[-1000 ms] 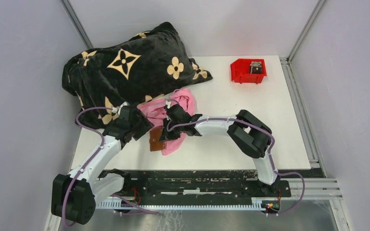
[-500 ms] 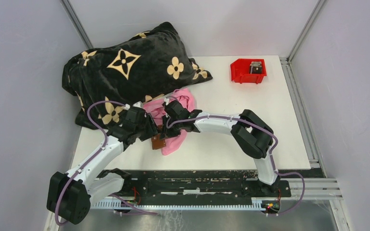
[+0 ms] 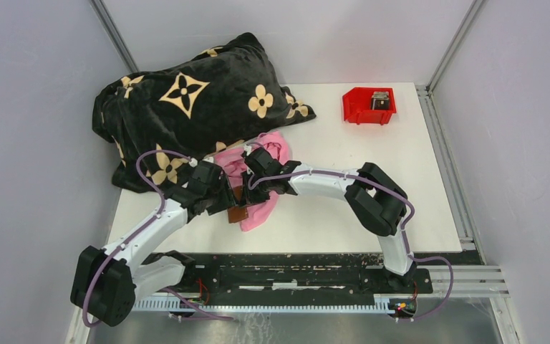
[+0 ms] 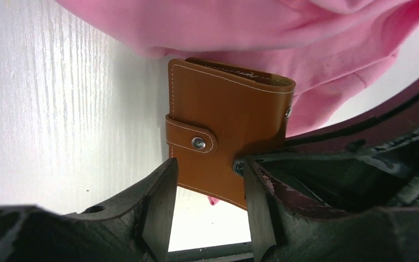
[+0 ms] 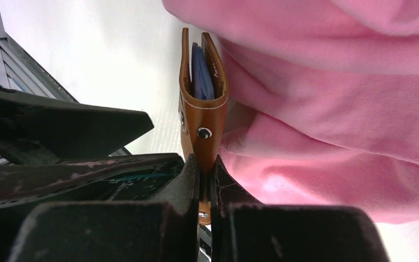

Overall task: Put the credit cards into the card holder
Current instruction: Open the card holder.

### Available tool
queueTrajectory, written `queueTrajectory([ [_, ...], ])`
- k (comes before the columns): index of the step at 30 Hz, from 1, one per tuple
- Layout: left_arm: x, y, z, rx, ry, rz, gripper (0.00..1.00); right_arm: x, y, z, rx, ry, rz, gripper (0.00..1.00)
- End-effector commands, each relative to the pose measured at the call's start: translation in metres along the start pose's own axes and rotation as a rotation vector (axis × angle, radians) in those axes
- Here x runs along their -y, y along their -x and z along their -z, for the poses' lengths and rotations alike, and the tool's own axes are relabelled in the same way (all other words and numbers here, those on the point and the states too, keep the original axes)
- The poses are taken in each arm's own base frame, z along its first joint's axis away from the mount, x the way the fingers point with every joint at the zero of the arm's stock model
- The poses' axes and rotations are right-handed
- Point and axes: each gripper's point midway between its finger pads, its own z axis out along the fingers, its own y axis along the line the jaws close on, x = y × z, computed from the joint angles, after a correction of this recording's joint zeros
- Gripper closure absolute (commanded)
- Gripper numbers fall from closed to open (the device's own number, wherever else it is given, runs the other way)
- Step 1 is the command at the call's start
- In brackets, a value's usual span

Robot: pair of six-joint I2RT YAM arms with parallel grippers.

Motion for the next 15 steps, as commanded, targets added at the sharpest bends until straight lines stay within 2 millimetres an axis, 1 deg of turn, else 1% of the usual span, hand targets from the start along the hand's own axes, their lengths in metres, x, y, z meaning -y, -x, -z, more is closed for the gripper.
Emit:
queueTrajectory([
  [1,0.002,0.005,-0.003,0.011,0.009,-0.054,0.44,-0.040,0.029,0.027,0.076,0.104,0.047,0.99],
  [8,0.000,0.001,-0.012,-0.012,0.042,-0.061,0.42,-0.044,0.026,0.027,0.059,0.126,0.048,0.99],
  [15,0.001,-0.001,-0.021,-0.023,0.059,-0.070,0.42,-0.046,0.023,0.027,0.039,0.145,0.047,0.99],
])
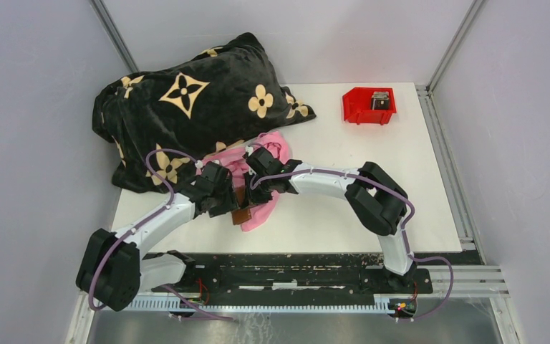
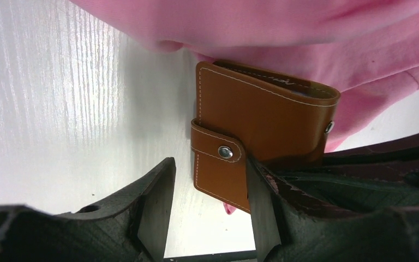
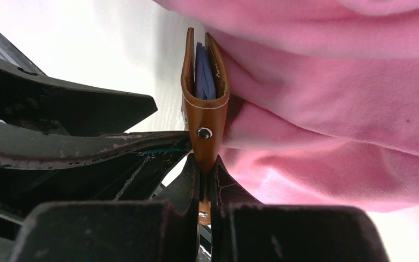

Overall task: Put the credit cards into the card holder
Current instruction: Open the card holder.

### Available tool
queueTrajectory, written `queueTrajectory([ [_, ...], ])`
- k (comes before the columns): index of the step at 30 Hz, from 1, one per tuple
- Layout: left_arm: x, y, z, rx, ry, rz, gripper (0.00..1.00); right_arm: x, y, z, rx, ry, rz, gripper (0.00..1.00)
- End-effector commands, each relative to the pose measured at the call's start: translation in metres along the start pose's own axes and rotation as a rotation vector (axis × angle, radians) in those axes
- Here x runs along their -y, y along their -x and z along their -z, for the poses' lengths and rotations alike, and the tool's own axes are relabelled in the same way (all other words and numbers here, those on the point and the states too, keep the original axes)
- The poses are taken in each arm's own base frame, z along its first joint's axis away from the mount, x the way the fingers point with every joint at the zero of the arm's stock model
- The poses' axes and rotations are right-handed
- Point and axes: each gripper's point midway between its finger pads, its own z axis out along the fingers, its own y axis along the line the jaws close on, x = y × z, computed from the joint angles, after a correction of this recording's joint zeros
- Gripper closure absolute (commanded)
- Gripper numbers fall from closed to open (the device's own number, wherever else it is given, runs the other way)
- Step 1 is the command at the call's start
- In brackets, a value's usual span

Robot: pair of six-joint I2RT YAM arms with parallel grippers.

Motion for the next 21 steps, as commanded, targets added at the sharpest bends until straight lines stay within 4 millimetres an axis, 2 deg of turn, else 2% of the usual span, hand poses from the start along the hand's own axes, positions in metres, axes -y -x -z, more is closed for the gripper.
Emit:
queueTrajectory([
  [1,0.011,0.015,-0.002,0.044,-0.009,-0.035,0.42,-0.051,0.026,0.025,0.071,0.157,0.051,0.99],
  [10,0.009,0.014,-0.012,0.035,0.047,-0.064,0.44,-0.055,0.022,0.025,0.048,0.185,0.054,0.99],
  [13,0.009,0.014,-0.014,0.034,0.063,-0.077,0.49,-0.054,0.020,0.025,0.038,0.187,0.052,0.99],
  [17,0.007,0.015,-0.015,0.037,0.100,-0.097,0.63,-0.056,0.020,0.026,0.035,0.194,0.055,0.99],
  [21,0.002,0.015,-0.015,0.033,0.154,-0.128,0.66,-0.057,0.021,0.028,0.036,0.199,0.055,0.99],
])
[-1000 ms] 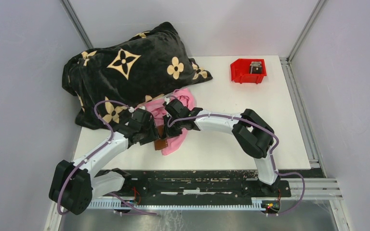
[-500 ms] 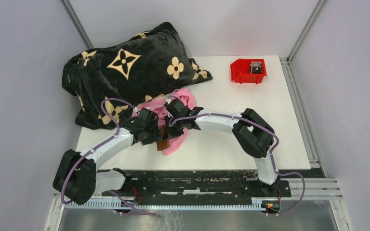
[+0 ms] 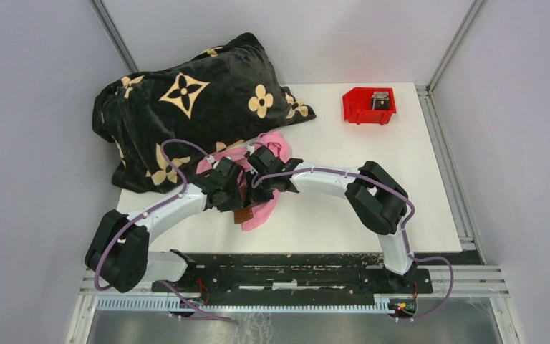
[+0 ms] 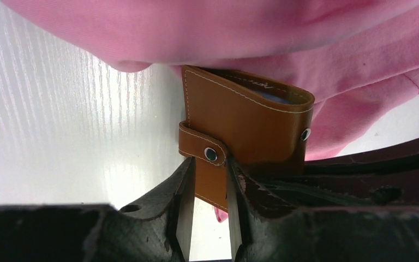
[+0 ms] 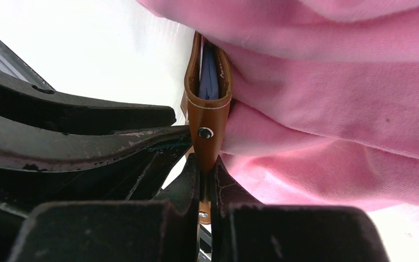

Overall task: Put the credit cards into the card holder
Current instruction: Open the card holder.

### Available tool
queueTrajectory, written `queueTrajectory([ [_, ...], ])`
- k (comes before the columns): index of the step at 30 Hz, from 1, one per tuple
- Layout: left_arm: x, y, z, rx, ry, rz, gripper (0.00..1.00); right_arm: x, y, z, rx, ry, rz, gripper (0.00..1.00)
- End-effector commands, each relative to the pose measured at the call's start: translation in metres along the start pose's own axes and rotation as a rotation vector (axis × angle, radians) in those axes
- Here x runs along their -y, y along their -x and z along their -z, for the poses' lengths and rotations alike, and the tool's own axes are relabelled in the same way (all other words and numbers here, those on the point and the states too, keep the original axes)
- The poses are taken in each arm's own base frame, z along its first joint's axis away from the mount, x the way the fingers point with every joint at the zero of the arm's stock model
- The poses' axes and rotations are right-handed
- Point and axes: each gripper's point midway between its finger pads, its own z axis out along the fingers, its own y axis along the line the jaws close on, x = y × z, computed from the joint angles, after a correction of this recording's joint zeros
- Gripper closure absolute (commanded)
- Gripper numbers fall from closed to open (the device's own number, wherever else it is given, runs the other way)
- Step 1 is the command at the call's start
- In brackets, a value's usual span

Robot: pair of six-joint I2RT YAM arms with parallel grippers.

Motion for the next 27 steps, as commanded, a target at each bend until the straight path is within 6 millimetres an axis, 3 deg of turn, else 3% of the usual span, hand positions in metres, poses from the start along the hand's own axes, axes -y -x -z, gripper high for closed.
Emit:
queueTrajectory([
  [1,-0.013,0.012,-0.005,0.044,0.109,-0.055,0.68,-0.063,0.019,0.027,0.044,0.211,0.059,0.99],
  [11,-0.029,0.007,-0.008,0.038,0.217,-0.068,0.78,-0.064,0.018,0.027,0.036,0.218,0.056,0.99],
  [17,-0.038,0.008,-0.009,0.058,0.271,-0.048,0.97,-0.060,0.017,0.028,0.031,0.213,0.052,0.99],
  [27,-0.054,0.024,0.007,0.163,0.350,0.006,0.97,-0.042,0.020,0.036,0.044,0.194,0.027,0.99],
])
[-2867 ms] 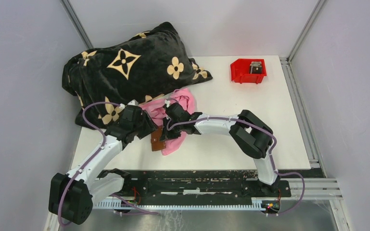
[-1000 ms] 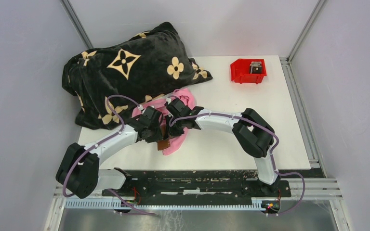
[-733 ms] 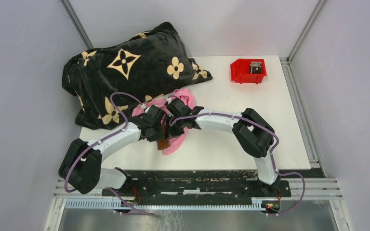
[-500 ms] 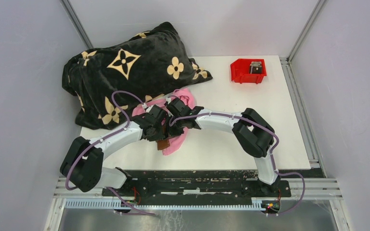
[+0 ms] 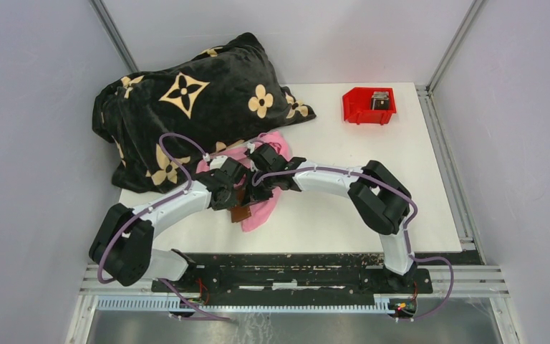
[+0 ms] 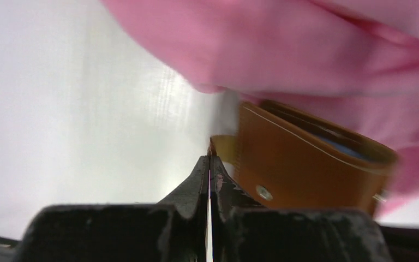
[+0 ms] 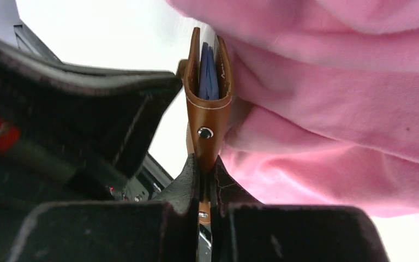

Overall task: Put the credit cards into the card holder
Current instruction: Open the card holder, then place the card holder at the center of the board.

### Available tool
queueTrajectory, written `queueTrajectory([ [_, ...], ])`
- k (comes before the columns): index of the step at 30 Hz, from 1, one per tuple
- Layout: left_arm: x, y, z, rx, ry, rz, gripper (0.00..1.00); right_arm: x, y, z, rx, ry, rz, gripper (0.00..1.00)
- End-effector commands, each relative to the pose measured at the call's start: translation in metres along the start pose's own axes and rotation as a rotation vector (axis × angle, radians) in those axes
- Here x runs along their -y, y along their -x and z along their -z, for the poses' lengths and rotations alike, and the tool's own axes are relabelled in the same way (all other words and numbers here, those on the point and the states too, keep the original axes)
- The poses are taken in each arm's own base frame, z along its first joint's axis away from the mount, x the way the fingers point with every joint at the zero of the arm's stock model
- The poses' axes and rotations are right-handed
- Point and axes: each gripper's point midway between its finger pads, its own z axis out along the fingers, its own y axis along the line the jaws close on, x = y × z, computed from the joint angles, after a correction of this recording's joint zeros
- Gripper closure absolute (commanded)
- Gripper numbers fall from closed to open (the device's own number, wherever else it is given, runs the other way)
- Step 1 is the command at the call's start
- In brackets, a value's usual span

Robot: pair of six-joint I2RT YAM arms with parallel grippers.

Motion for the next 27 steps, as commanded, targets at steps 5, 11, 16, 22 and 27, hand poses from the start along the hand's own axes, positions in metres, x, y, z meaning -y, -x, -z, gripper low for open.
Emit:
queueTrajectory([
  [5,-0.034,0.011,0.006,0.083,0.150,0.059,0.97,-0.033,0.019,0.041,0.049,0.130,0.037,0.99],
  [11,-0.022,0.021,0.017,0.098,0.087,0.102,0.92,-0.022,0.025,0.057,0.071,0.116,0.030,0.99],
  [16,-0.008,0.044,0.037,0.163,0.003,0.165,0.79,-0.006,0.038,0.079,0.123,0.099,-0.005,0.99],
  [22,0.021,0.077,0.061,0.223,-0.126,0.211,0.64,0.025,0.061,0.116,0.252,0.068,-0.122,0.99],
  [27,0.054,0.097,0.071,0.248,-0.232,0.211,0.61,0.064,0.076,0.150,0.424,0.044,-0.270,0.99],
])
